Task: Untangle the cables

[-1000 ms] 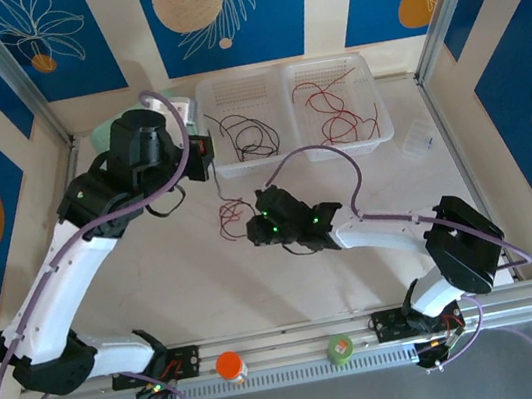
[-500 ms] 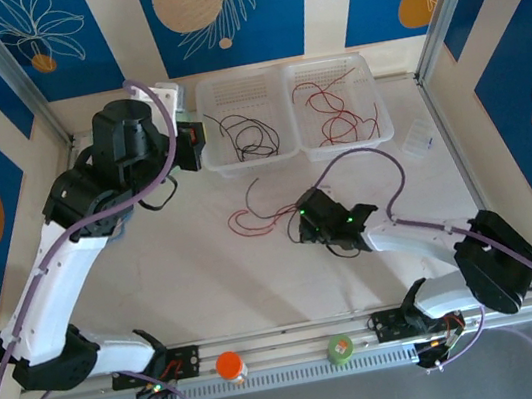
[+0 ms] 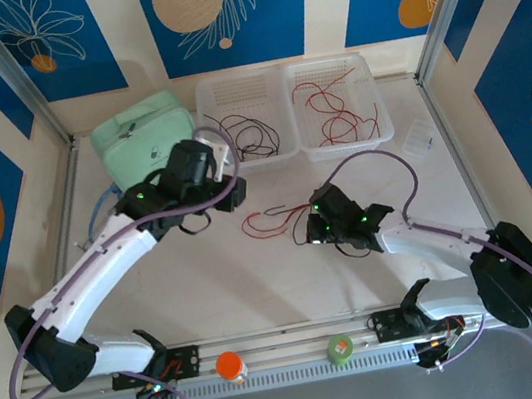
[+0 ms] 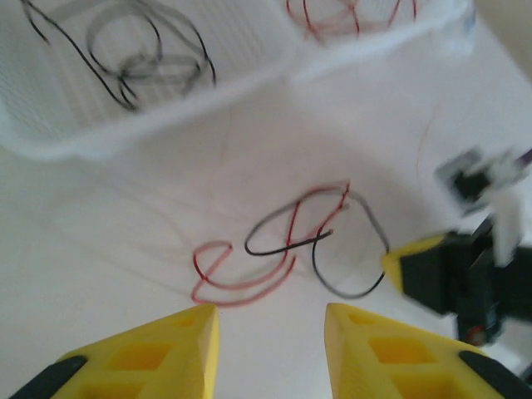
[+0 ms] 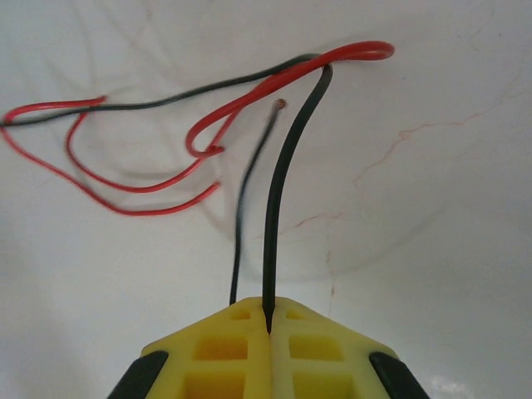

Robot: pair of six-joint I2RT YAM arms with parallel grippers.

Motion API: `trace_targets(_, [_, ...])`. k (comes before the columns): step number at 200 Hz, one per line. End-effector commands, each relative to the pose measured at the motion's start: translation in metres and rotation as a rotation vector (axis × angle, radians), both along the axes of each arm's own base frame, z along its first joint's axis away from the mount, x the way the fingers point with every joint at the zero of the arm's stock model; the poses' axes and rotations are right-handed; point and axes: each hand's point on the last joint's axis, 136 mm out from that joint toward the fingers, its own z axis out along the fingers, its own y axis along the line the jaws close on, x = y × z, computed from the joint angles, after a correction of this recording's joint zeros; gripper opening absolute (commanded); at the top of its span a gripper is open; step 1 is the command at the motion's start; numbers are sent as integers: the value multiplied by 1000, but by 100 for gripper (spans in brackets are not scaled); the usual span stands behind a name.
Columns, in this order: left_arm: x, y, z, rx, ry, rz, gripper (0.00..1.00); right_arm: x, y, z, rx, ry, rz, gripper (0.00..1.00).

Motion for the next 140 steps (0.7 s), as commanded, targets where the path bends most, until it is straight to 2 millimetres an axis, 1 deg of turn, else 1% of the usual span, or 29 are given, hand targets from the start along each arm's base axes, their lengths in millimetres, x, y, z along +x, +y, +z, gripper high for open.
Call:
trace_targets(1, [-6,-33,-2,-53,-61,-123,41,-11,9,39,106,-17,135,0])
trace_targets(15, [-9,-44,-12,-41,-81,-175,43,-21,6,57,151,-3,208,0])
trace_targets(30, [-15,-57,-18,-57,-100,-238,46,-35,6,75,207,8,312,0])
trace_targets(52, [-20,-75,-17,-106,-116,-304,47,-57,3,98,265,7,450,0])
trace_targets(71, [-19,-84,-17,-131,-123,-328,48,-70,1,119,329,-24,527,0])
trace_targets(86, [-22,-92,-18,-149,-117,-363,49,-78,2,137,381,-62,582,0])
trace_targets(120, [-34,-105,-19,-202,-107,-437,54,-86,4,167,470,-131,641,0])
trace_targets(131, [-34,-106,-20,-211,-108,-430,54,-87,4,173,493,-140,652,0])
trace_targets(140, [-35,-106,-20,-225,-105,-426,55,-86,4,174,496,-142,649,0])
